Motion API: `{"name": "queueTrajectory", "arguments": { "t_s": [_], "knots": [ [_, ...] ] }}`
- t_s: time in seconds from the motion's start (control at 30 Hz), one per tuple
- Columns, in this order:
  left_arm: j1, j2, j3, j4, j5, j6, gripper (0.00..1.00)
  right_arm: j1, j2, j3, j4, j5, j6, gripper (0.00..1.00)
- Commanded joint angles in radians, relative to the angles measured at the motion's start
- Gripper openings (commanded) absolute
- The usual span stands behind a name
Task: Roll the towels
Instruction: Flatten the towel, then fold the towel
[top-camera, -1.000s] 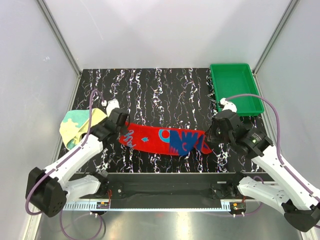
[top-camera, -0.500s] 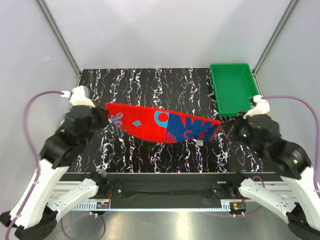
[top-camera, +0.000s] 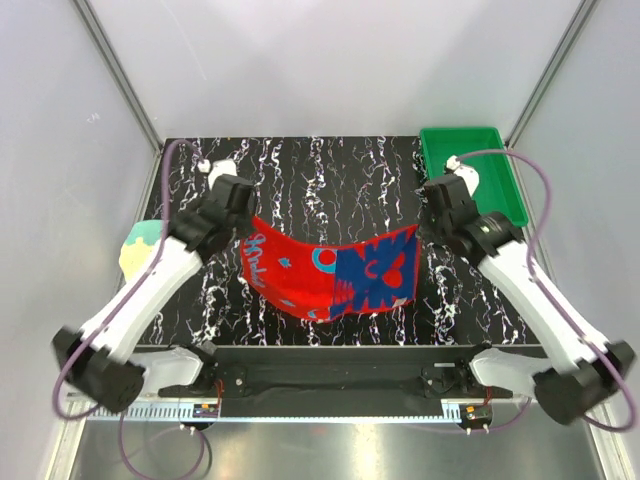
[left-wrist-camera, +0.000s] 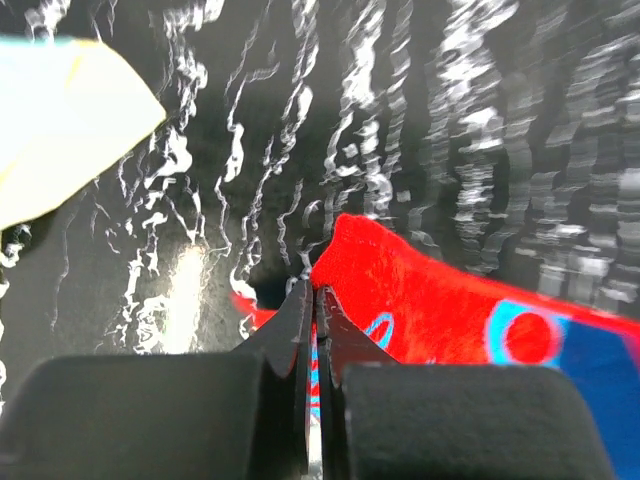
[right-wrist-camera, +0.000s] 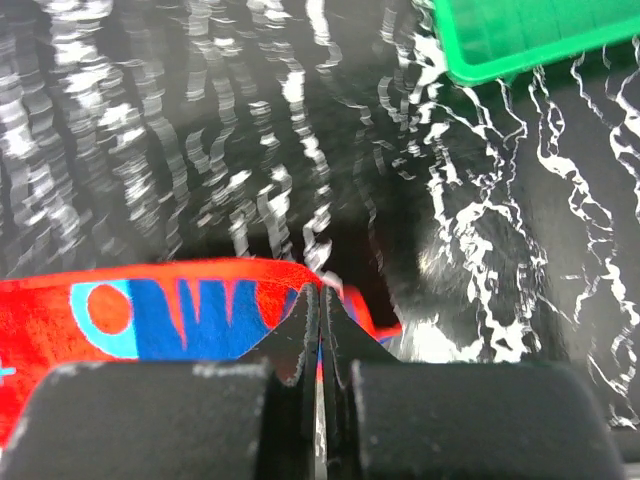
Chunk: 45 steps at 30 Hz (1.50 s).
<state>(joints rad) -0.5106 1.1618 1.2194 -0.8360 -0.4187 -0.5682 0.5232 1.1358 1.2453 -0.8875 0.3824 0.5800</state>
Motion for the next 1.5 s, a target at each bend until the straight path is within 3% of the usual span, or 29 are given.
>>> {"name": "queueTrajectory", "arguments": {
  "t_s": [0.0, 0.3, 0.63, 0.67, 0.7, 0.73, 0.8, 0.83, 0.87, 0.93, 0.97, 1.0, 1.23, 1.47],
  "knots": [
    [0.067, 0.117, -0.021, 0.13, 0.055, 0.005, 0.0, -0.123, 0.089, -0.05, 0.192, -0.146, -0.041, 0.0],
    [0.216, 0.515, 0.09, 0.297, 0.103, 0.031, 0.0, -0.222, 0.621, 0.143, 0.335, -0.218, -0.114, 0.0],
    [0.32, 0.774, 0.314, 0.362, 0.116, 0.09, 0.03, -0.288, 0.942, 0.466, 0.277, -0.129, -0.106, 0.0],
    [0.33, 0.788, 0.328, 0.382, 0.133, 0.099, 0.07, -0.293, 0.961, 0.512, 0.269, -0.107, -0.103, 0.0],
    [0.339, 0.808, 0.366, 0.382, 0.145, 0.105, 0.26, -0.304, 0.993, 0.532, 0.268, -0.106, -0.101, 0.0],
    [0.343, 0.849, 0.391, 0.377, 0.153, 0.11, 0.35, -0.308, 1.009, 0.551, 0.269, -0.118, -0.108, 0.05],
    [0.354, 0.89, 0.458, 0.312, 0.15, 0.105, 0.57, -0.318, 1.051, 0.618, 0.243, -0.163, -0.135, 0.31],
    [0.356, 0.892, 0.456, 0.302, 0.158, 0.1, 0.59, -0.316, 1.058, 0.638, 0.214, -0.171, -0.141, 0.46],
    [0.354, 0.877, 0.437, 0.31, 0.155, 0.087, 0.62, -0.318, 1.055, 0.657, 0.2, -0.157, -0.143, 0.66],
    [0.351, 0.784, 0.332, 0.351, 0.141, 0.07, 0.7, -0.318, 1.003, 0.614, 0.212, -0.158, -0.141, 0.82],
    [0.348, 0.745, 0.268, 0.357, 0.127, 0.061, 0.72, -0.318, 0.974, 0.588, 0.223, -0.16, -0.137, 0.95],
    [0.342, 0.672, 0.241, 0.356, 0.112, 0.057, 0.75, -0.318, 0.913, 0.567, 0.229, -0.16, -0.134, 0.99],
    [0.319, 0.329, -0.047, 0.33, 0.115, -0.004, 0.78, -0.312, 0.518, 0.187, 0.321, -0.215, -0.082, 1.0],
    [0.319, 0.058, -0.481, 0.454, 0.262, -0.102, 0.69, -0.312, 0.095, -0.254, 0.389, -0.272, 0.079, 0.99]
  ]
}}
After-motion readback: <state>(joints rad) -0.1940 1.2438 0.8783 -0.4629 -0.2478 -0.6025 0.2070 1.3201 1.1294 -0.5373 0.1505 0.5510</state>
